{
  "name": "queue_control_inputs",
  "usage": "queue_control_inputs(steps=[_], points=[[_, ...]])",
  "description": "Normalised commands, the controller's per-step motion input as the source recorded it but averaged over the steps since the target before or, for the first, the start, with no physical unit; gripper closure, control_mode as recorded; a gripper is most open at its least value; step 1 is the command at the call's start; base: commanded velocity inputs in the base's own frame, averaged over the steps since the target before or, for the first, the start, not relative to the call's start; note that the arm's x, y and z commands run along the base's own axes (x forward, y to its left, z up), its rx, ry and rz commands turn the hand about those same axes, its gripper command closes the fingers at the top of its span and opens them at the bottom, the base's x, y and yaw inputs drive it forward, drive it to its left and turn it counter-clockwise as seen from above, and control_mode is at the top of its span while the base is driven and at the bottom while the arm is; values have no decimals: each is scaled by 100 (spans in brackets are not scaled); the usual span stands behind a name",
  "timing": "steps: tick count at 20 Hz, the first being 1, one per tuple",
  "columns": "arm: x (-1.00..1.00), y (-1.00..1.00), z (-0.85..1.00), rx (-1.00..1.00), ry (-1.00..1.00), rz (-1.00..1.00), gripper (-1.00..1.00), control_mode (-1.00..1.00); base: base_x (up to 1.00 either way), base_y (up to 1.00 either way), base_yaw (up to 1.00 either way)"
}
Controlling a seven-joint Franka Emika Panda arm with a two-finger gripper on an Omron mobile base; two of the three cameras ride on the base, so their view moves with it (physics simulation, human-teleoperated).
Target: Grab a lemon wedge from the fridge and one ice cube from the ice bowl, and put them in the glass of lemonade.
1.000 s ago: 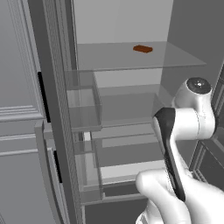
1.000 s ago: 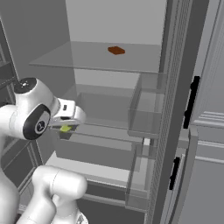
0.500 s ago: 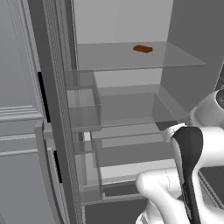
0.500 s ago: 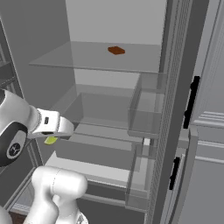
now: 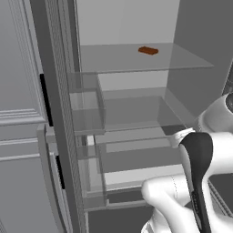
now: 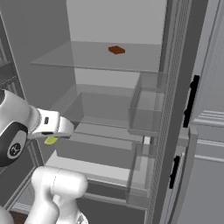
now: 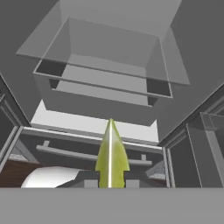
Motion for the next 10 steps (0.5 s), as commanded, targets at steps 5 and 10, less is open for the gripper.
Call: queue_control_inputs(steps=[5, 10], points=[[0, 0, 0, 0, 0, 0, 100, 100, -100, 0, -2], [0, 0, 0, 0, 0, 0, 100, 100, -100, 0, -9]])
